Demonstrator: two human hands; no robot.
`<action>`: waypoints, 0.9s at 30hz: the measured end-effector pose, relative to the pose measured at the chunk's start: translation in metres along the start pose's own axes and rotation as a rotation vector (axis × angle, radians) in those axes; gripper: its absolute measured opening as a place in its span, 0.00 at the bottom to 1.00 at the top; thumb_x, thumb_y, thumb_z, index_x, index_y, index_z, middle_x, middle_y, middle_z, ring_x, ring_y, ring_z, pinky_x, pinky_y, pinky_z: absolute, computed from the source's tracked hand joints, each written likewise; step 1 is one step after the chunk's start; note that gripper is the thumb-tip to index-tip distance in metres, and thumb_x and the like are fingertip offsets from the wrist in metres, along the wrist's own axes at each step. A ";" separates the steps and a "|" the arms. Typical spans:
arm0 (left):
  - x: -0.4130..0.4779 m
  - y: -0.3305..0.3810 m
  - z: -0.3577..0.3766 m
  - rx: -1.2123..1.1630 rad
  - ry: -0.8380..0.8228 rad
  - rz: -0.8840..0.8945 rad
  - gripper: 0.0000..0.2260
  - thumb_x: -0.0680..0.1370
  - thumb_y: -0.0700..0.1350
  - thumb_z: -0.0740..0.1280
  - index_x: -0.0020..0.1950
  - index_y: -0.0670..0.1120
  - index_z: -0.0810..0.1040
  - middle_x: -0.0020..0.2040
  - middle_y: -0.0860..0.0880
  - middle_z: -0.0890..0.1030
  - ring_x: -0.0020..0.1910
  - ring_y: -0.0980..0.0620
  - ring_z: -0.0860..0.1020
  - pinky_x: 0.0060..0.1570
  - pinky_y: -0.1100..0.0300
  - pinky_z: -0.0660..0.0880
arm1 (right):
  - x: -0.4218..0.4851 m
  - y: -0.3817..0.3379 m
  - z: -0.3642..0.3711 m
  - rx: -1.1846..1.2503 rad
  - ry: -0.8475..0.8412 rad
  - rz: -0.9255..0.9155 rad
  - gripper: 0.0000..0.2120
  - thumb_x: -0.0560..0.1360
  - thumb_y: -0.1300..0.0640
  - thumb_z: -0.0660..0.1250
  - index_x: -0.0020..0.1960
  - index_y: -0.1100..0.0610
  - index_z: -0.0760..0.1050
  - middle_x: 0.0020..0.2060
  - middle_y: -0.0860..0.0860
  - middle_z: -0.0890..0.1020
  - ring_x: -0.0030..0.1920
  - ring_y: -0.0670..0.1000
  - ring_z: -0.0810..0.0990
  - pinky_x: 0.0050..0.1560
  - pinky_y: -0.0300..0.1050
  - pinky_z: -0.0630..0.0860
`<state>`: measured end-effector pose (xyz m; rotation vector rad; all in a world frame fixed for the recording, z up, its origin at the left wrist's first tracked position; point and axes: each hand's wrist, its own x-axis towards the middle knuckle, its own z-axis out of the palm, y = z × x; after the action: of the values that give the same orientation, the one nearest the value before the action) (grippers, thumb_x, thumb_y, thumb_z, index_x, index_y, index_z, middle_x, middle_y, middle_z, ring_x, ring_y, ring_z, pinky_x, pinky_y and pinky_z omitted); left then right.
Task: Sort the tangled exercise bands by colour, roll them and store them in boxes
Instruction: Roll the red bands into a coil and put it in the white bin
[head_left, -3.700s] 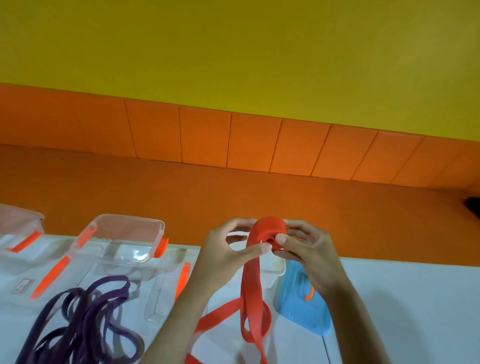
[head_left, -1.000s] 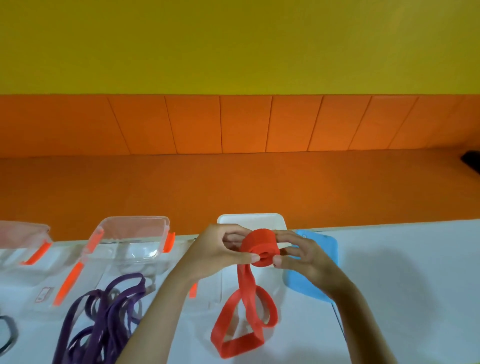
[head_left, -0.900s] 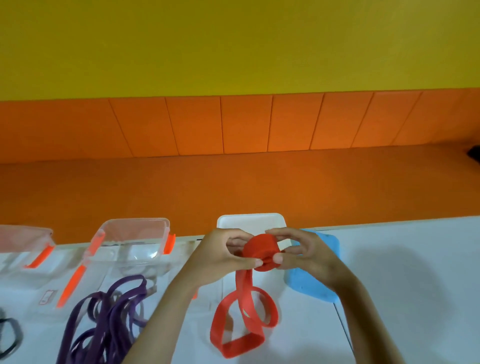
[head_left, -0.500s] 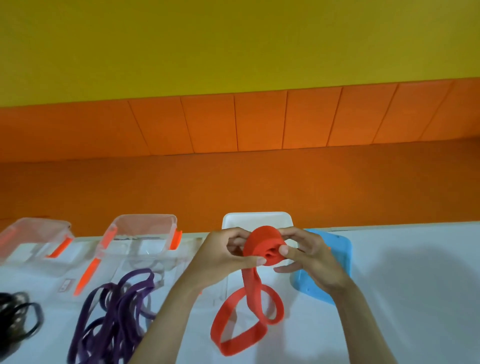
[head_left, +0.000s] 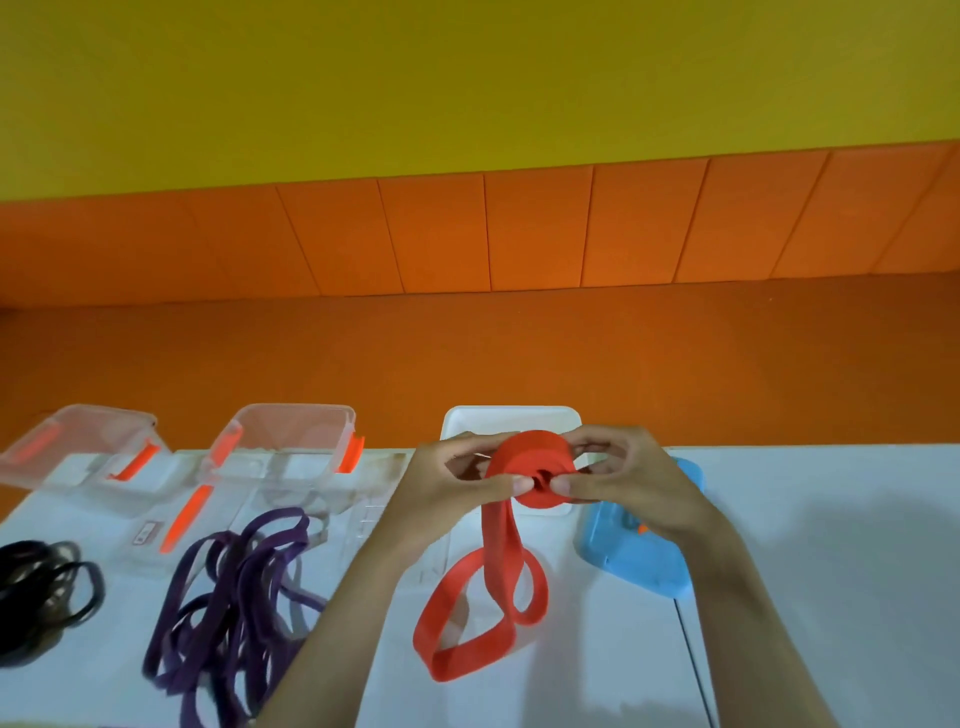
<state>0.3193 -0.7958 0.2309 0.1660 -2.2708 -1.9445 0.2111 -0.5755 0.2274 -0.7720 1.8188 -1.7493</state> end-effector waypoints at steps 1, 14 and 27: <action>-0.001 0.000 0.006 -0.065 0.055 -0.014 0.20 0.67 0.54 0.83 0.59 0.57 0.88 0.53 0.53 0.89 0.54 0.53 0.87 0.51 0.64 0.82 | -0.003 0.006 0.001 0.067 0.052 -0.003 0.18 0.67 0.52 0.84 0.54 0.52 0.86 0.51 0.54 0.87 0.48 0.61 0.88 0.51 0.49 0.85; 0.003 -0.005 0.020 0.262 -0.130 -0.003 0.12 0.74 0.54 0.81 0.55 0.52 0.87 0.50 0.56 0.89 0.51 0.54 0.88 0.54 0.61 0.83 | -0.032 0.050 0.004 0.300 0.016 0.059 0.22 0.74 0.51 0.79 0.66 0.55 0.80 0.61 0.57 0.83 0.60 0.62 0.85 0.55 0.56 0.84; 0.011 0.000 0.024 0.037 0.051 0.010 0.21 0.62 0.53 0.85 0.52 0.53 0.87 0.48 0.53 0.89 0.49 0.56 0.86 0.52 0.61 0.83 | -0.025 0.022 0.016 0.370 0.178 -0.091 0.18 0.74 0.57 0.79 0.62 0.59 0.81 0.59 0.59 0.83 0.61 0.60 0.84 0.57 0.53 0.83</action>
<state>0.3041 -0.7749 0.2278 0.2048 -2.2716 -1.8727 0.2387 -0.5695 0.2039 -0.5712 1.5153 -2.1904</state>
